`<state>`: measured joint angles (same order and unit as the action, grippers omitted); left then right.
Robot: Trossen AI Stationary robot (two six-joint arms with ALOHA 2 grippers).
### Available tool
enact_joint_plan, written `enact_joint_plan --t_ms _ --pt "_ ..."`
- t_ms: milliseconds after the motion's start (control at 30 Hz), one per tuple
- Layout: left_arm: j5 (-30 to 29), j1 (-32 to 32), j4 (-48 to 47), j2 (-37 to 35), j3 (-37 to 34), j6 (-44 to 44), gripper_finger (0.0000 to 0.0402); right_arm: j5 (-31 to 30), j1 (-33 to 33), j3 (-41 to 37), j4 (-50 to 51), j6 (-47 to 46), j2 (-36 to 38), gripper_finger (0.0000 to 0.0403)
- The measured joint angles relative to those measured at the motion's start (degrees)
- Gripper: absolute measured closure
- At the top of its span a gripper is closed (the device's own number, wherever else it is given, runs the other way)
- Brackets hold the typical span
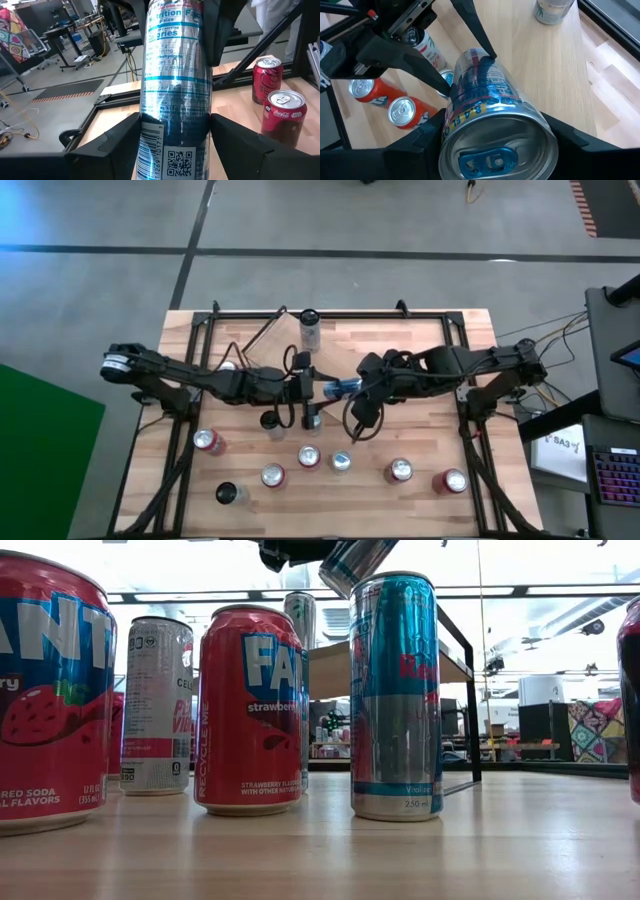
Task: Place canned beverage on shelf
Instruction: Put the silver/blue soda can on the shelf
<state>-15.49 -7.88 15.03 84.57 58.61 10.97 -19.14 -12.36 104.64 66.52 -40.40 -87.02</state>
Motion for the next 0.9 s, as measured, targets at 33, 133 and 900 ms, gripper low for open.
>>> enact_joint_plan --t_ms 33,133,900 --pt "0.0 0.0 -0.02 -0.1 0.0 -0.46 0.0181 0.0 0.04 0.0 0.02 0.08 0.0 0.0181" --pt "0.52 0.02 -0.27 -0.32 -0.04 -0.97 0.0176 0.0 0.26 0.0 -0.27 0.26 -0.13 0.0181" --pt "0.59 0.28 -0.64 -0.26 -0.15 -0.93 0.019 0.83 0.4 0.09 -7.51 1.19 -0.24 0.0181"
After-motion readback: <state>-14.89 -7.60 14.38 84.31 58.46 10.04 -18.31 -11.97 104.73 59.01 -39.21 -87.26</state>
